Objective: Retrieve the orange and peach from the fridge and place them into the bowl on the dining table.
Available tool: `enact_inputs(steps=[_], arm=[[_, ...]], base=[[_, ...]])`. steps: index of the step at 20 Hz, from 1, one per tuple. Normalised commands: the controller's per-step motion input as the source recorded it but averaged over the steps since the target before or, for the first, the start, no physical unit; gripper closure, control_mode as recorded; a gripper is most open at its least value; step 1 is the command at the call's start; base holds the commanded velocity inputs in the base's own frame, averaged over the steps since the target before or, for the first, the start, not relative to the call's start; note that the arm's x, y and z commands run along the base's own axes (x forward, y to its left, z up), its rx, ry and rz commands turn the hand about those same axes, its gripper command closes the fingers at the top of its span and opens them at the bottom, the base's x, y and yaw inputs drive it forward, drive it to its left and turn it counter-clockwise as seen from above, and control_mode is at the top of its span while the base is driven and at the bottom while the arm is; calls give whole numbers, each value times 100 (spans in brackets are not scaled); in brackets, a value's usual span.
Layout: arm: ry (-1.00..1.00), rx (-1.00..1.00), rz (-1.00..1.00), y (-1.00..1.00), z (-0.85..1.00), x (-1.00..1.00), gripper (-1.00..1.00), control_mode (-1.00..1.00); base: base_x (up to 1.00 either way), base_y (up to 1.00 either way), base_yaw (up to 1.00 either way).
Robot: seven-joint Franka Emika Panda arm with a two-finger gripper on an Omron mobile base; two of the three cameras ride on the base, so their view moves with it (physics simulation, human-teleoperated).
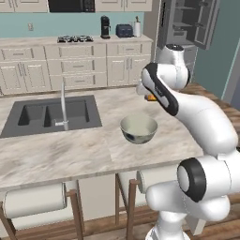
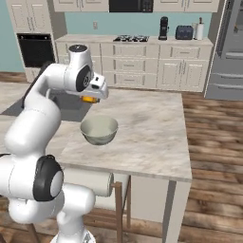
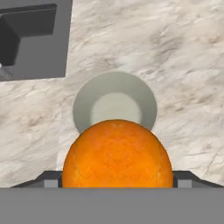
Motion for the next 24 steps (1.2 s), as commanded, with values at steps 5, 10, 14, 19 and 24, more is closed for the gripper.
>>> enact_inputs(steps=[5, 10, 14, 19, 24], arm=[[17, 0, 0, 17, -68, 41, 100, -100], [3, 0, 0, 10, -46, 24, 100, -100], [0, 0, -3, 7, -38, 19, 100, -100], [0, 0, -6, 2, -37, 5, 100, -100], [0, 0, -10, 0, -39, 0, 100, -100]], base=[[0, 0, 0], [0, 0, 0], [0, 0, 0], [0, 0, 0], [0, 0, 0]])
